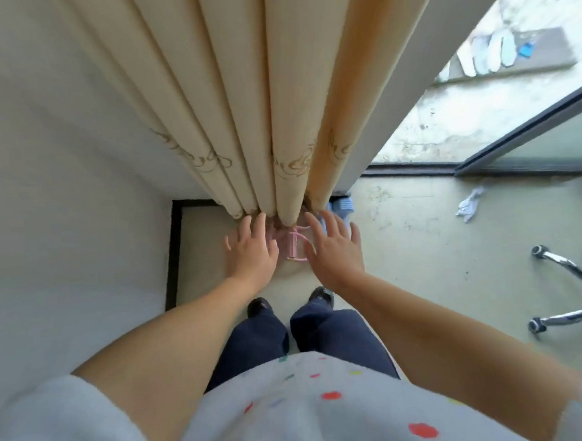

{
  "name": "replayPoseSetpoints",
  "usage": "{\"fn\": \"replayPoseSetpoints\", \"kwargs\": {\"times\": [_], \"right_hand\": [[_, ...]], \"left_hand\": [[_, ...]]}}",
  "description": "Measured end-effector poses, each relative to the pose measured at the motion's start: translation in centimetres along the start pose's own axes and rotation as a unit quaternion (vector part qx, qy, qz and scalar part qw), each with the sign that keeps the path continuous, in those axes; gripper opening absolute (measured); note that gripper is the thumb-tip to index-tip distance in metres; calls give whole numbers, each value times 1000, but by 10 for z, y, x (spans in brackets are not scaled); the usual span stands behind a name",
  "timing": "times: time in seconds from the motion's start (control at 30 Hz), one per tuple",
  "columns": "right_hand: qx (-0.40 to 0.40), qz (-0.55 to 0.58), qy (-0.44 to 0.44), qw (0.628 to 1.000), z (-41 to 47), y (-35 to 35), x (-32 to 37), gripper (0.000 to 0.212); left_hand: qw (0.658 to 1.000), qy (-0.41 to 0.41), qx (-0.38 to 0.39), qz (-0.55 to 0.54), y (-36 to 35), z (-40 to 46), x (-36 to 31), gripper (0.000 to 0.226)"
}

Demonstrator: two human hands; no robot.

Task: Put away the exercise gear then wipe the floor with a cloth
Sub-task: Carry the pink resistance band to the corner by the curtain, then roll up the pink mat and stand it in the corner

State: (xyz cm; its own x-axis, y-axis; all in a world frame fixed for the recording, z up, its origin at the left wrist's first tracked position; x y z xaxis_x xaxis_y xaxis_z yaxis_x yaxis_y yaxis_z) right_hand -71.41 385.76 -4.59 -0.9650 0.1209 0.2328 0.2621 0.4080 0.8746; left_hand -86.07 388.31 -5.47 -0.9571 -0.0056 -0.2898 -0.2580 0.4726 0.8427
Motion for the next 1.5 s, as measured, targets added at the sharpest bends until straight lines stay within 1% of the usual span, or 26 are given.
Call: {"fn": "replayPoseSetpoints", "kwargs": {"times": [0.07,0.2,0.3,0.37,0.47,0.57,0.63,0.67,0.7,0.77,0.8,0.87,0.93,1.0,1.03,1.07,1.1,1.23,1.33,1.37,1.4,1.43,1.5], "right_hand": [[18,-12,29,999,-3,-4,21,54],[64,-56,115,990,-2,-7,57,53],[84,-117,209,967,11,-1,82,55],[87,-151,267,948,20,6,96,55],[92,-190,361,908,20,12,118,54],[94,-237,459,851,-1,9,128,54],[97,-286,513,804,-24,1,126,54],[101,-313,532,781,-33,-5,124,55],[105,-335,534,769,-35,-9,119,56],[114,-376,592,704,-73,-30,118,67],[120,-381,610,684,-87,-38,117,73],[130,-392,666,621,-136,-61,120,76],[148,-399,710,561,-187,-81,118,80],[167,-411,743,501,-237,-97,109,76],[173,-414,757,475,-262,-105,103,68],[178,-412,771,452,-287,-115,97,59],[181,-411,783,431,-311,-123,91,55],[184,-423,815,351,-410,-168,47,54],[196,-424,826,317,-490,-203,-3,54],[201,-425,829,301,-518,-213,-24,53],[208,-427,834,281,-546,-223,-46,53],[217,-428,839,257,-572,-230,-68,53],[233,-430,847,207,-622,-241,-110,54]], "left_hand": [[999,51,-6,16,5,-19,24,61],[990,137,-15,1,12,-51,66,63],[972,224,-59,-33,25,-65,96,63],[953,276,-101,-69,35,-76,108,63],[923,339,-152,-106,31,-107,107,62],[897,400,-137,-127,-8,-149,91,64],[868,450,-125,-166,-42,-185,74,64],[853,470,-128,-187,-53,-201,65,63],[849,473,-127,-197,-60,-208,60,63],[813,519,-139,-222,-86,-255,39,62],[803,533,-139,-227,-97,-273,32,62],[753,591,-146,-250,-130,-328,12,62],[695,643,-158,-279,-162,-376,-8,61],[643,680,-173,-307,-188,-414,-32,61],[622,693,-178,-320,-202,-432,-45,61],[607,702,-179,-327,-215,-449,-58,62],[594,710,-178,-335,-228,-465,-70,62],[531,741,-195,-362,-284,-541,-130,61],[501,760,-202,-360,-331,-606,-186,61],[487,771,-195,-361,-351,-630,-208,61],[465,782,-189,-369,-372,-653,-232,61],[435,794,-184,-382,-393,-676,-257,61],[358,822,-181,-405,-431,-719,-309,61]]}}
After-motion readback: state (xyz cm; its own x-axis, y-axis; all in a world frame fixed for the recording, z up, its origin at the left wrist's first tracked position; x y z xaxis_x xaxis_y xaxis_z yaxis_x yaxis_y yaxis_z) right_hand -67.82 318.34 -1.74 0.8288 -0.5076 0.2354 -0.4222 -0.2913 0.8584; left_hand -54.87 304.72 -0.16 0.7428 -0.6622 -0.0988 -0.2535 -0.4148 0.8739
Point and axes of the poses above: each hand's wrist, its own z-axis towards the middle knuckle, its own y-axis out of the back of the hand, x = y × z, the point moved 9 cm from there along z, towards the middle knuckle
